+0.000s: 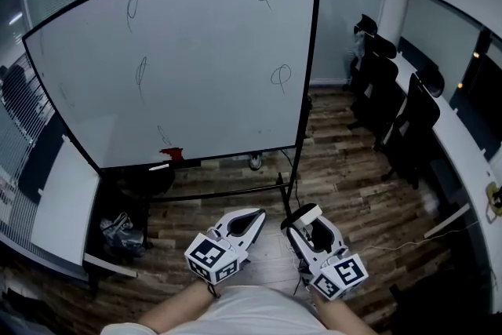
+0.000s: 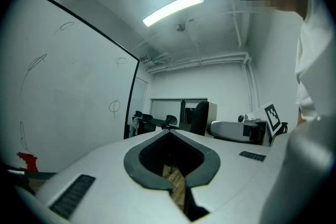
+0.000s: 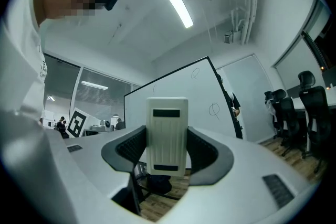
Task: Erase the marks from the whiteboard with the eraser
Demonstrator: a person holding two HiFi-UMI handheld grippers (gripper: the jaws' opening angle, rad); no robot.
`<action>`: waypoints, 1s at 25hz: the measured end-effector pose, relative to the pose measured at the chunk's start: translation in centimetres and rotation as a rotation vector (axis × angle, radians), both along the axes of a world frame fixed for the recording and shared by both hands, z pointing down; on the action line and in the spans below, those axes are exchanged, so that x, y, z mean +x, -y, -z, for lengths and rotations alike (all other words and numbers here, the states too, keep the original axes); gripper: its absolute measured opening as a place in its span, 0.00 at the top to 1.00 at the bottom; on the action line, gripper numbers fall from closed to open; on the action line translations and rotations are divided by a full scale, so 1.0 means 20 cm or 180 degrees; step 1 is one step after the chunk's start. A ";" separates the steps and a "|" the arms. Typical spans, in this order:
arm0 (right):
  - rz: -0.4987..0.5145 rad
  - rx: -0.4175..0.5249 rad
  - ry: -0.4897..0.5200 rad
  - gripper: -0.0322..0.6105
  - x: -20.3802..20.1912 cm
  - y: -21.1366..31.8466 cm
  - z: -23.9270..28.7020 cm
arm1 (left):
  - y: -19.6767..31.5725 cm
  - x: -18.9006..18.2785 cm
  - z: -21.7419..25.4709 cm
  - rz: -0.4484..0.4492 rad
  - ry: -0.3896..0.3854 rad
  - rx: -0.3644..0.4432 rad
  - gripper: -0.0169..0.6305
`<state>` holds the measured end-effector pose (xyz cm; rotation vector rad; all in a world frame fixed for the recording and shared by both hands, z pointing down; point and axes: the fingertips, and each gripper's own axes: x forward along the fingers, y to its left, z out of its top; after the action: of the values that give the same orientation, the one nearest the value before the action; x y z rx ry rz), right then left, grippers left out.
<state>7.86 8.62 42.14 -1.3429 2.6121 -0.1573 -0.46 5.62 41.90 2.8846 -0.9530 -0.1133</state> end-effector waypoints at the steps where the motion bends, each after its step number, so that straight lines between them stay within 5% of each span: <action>1: -0.0010 -0.0010 0.0010 0.57 -0.03 0.04 0.00 | 0.03 -0.03 0.00 -0.0014 0.0004 0.0001 0.96; 13: 0.0078 -0.0120 0.0018 0.57 -0.41 0.31 -0.09 | 0.26 -0.33 -0.07 -0.0059 0.0107 -0.0082 0.96; 25: 0.0329 -0.0219 -0.0082 0.57 -0.43 0.49 -0.16 | 0.41 -0.33 -0.15 0.0110 0.0048 -0.0225 0.96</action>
<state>-0.80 -1.20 45.37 -1.2392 2.7223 -0.2491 -7.13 -2.62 45.00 2.8096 -0.9892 -0.0592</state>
